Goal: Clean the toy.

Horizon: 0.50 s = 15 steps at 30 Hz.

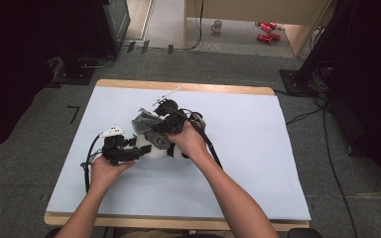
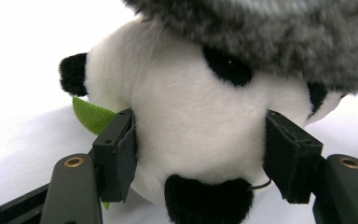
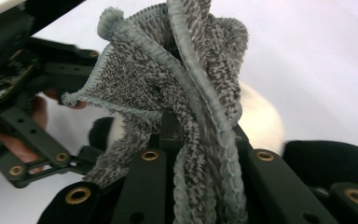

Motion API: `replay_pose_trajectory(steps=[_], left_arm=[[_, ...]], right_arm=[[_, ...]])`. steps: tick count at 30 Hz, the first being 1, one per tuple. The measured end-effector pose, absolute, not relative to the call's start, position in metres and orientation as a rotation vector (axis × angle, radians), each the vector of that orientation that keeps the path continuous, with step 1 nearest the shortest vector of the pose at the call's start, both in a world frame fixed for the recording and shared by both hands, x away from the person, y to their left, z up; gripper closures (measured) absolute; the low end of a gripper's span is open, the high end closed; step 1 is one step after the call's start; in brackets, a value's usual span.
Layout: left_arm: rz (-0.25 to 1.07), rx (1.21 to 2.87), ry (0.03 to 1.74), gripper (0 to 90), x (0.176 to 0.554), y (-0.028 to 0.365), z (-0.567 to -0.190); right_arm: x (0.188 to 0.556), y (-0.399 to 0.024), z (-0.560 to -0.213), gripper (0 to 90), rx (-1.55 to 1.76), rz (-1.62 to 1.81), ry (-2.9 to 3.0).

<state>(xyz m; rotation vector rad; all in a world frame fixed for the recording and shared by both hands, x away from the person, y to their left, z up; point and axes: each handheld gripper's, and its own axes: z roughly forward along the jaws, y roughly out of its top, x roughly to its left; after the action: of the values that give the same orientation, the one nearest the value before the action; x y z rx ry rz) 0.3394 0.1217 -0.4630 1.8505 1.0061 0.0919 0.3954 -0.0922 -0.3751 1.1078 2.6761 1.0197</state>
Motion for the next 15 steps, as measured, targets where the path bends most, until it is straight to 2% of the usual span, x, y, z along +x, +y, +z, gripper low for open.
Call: replay_pose_trajectory(steps=[10, 15], left_arm=[[0.106, 1.863, 0.999, 34.3, 0.339, 0.121, -0.463], [0.123, 1.886, 0.985, 34.3, 0.337, 0.120, -0.462]], right_arm=[[0.406, -0.106, -0.372, 77.1, 1.151, 0.927, 2.601], [0.418, -0.115, -0.381, 77.2, 1.257, 0.899, 2.620]])
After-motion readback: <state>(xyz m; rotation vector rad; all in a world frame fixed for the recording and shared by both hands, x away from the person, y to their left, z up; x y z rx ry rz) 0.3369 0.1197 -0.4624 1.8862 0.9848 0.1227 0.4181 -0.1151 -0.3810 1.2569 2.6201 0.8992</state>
